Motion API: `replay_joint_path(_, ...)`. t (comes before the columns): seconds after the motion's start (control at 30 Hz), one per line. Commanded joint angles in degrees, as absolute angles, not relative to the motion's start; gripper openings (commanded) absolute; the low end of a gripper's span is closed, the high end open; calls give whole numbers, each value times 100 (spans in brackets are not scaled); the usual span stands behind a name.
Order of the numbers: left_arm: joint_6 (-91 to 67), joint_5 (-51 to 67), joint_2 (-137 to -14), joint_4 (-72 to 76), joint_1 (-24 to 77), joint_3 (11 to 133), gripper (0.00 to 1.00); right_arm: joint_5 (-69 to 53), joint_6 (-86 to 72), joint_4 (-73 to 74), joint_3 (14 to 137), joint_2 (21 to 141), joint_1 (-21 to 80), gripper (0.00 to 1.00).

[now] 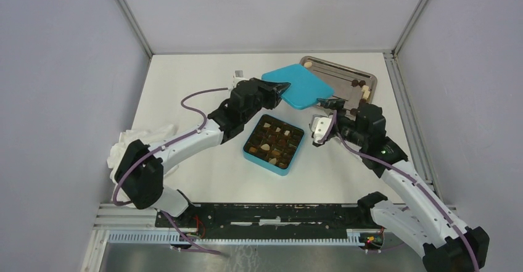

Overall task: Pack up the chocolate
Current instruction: Pick up the box lid from the center of the board.

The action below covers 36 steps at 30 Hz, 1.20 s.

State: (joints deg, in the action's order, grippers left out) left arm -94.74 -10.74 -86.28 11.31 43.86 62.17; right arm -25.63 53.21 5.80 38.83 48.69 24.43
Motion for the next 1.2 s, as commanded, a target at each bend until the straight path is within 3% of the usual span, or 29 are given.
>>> replay_joint_path(0.0,-8681,-1128,-8204,1896,4114,6135,2,-3655,5613,1668,4339,4625,2206,91)
replay_joint_path(0.23,-6949,202,-7966,1851,3417,5942,2,-5184,6283,2802,4464,4479,1584,95)
replay_joint_path(0.47,-4354,1653,-7457,952,2868,6042,2,-6211,5701,2488,4100,4360,946,98)
replay_joint_path(0.87,-2009,3148,-6743,-920,2111,6180,2,-7110,2787,95,3377,4726,612,98)
replay_joint_path(1.03,-1664,4313,-6864,-937,1767,6222,2,-7212,1506,-1079,3082,4948,493,98)
replay_joint_path(1.17,-2063,5544,-7140,51,1726,6010,2,-7206,1071,-1301,3060,5138,388,98)
